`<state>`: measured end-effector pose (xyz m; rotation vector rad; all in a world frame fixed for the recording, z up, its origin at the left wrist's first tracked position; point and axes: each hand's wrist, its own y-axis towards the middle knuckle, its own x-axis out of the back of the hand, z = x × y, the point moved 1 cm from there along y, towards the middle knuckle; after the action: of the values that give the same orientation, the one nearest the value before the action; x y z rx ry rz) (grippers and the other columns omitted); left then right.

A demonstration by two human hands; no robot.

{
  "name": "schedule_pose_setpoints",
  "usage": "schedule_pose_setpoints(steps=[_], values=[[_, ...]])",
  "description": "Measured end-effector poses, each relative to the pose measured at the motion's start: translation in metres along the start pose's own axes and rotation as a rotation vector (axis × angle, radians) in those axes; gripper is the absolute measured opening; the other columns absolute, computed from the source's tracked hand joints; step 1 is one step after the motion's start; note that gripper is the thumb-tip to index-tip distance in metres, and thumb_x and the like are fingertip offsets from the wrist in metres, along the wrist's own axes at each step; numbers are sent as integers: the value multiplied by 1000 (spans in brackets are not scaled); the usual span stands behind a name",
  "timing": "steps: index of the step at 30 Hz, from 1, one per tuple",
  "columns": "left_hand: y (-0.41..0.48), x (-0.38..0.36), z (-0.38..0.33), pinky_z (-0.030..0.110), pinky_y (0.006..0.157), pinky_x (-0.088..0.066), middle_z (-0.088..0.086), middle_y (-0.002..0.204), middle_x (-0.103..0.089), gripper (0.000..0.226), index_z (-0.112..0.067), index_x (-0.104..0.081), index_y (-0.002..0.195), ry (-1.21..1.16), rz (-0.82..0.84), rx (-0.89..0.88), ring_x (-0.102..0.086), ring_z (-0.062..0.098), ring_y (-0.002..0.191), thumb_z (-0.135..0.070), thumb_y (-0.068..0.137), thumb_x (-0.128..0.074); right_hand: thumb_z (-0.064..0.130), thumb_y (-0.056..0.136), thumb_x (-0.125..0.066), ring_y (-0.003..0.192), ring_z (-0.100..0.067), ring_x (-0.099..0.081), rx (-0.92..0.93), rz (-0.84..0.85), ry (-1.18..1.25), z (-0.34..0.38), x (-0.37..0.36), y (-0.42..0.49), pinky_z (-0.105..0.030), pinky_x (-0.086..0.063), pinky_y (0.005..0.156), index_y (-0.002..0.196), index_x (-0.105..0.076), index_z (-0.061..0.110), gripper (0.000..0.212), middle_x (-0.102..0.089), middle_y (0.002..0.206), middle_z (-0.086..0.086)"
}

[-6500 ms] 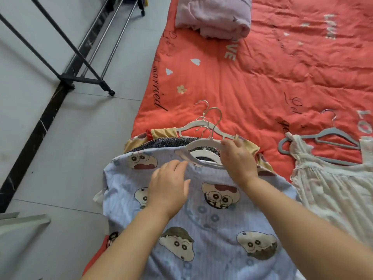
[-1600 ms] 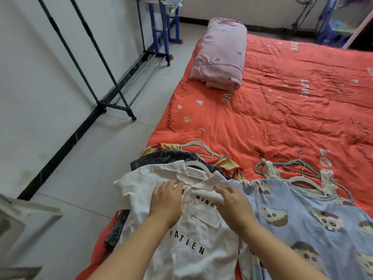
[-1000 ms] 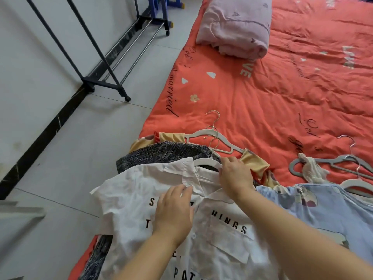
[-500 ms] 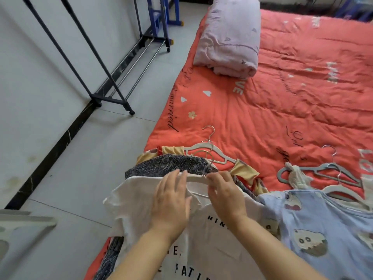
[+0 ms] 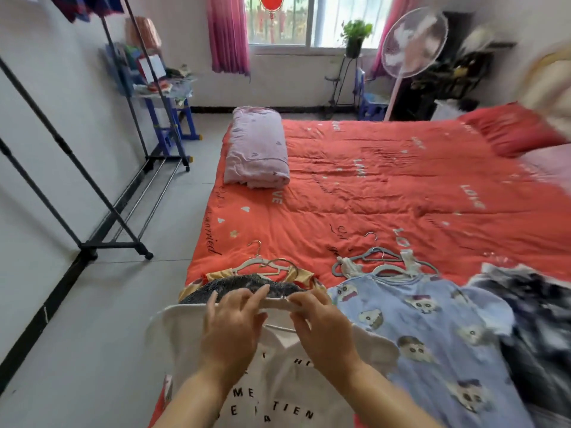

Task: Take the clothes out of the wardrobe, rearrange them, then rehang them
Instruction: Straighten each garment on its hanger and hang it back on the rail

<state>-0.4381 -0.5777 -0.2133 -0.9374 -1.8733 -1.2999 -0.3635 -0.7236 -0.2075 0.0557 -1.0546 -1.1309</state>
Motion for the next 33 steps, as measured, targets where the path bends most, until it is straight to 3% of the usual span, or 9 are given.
schedule_pose_setpoints(steps=[2, 5, 11, 15, 17, 22, 27, 30, 33], values=[[-1, 16, -31, 50, 69, -54, -1, 80, -59, 38, -21, -62, 116, -117, -44, -112, -59, 21, 68, -29, 80, -56, 10, 66, -70, 63, -8, -57, -54, -61, -32, 8, 38, -22, -17, -44, 53, 93, -53, 29, 37, -63, 83, 6], [-1, 37, -87, 31, 48, -47, 0, 75, -61, 33, -22, -67, 112, -237, -74, -289, -56, 20, 54, -28, 83, -54, 13, 70, -67, 69, -9, -58, -171, -137, -43, 12, 98, -54, -19, -46, 61, 96, -58, 28, 32, -62, 87, 4], [-5, 60, -207, 28, 45, -43, -4, 72, -61, 32, -28, -70, 103, -341, -107, -476, -57, 20, 50, -31, 79, -50, 12, 73, -64, 83, -8, -53, -301, -254, -129, 9, 219, -110, -11, -37, 73, 97, -67, 12, 25, -62, 87, -3], [-14, 67, -296, 29, 45, -44, -3, 69, -62, 33, -30, -73, 97, -372, -170, -582, -58, 21, 48, -33, 74, -49, 11, 74, -68, 79, -11, -56, -349, -333, -179, -8, 294, -150, -15, -38, 71, 97, -67, 12, 23, -62, 86, -2], [-21, 65, -342, 29, 44, -45, -4, 69, -62, 31, -37, -63, 102, -393, -184, -614, -58, 20, 48, -34, 74, -49, 16, 75, -65, 76, -6, -50, -358, -360, -199, -20, 332, -171, -13, -35, 68, 97, -68, 14, 22, -59, 84, 2], [-44, 48, -458, 27, 39, -41, -7, 71, -63, 34, -37, -50, 109, -399, -166, -577, -57, 18, 45, -38, 75, -46, 31, 80, -57, 79, -8, -52, -378, -373, -249, -69, 429, -224, -5, -34, 70, 102, -67, 16, 28, -61, 89, 0], [-62, 16, -562, 24, 39, -41, -4, 72, -62, 29, -39, -63, 104, -526, -129, -488, -56, 20, 45, -30, 76, -62, 19, 79, -58, 83, -23, -61, -314, -386, -429, -124, 520, -262, -29, -46, 73, 109, -65, 12, 31, -63, 92, -6], [-66, 2, -614, 19, 43, -31, -6, 69, -60, 33, -35, -70, 100, -518, -117, -433, -52, 16, 42, -24, 69, -68, 15, 74, -62, 77, -26, -61, -264, -420, -566, -156, 564, -274, -36, -48, 74, 103, -67, 13, 29, -65, 85, -4], [-58, -15, -649, 19, 42, -33, -7, 69, -60, 36, -40, -63, 102, -536, -125, -364, -54, 15, 44, -26, 69, -68, 18, 73, -64, 79, -26, -61, -265, -429, -613, -192, 594, -281, -40, -48, 75, 100, -69, 15, 28, -65, 85, -3]])
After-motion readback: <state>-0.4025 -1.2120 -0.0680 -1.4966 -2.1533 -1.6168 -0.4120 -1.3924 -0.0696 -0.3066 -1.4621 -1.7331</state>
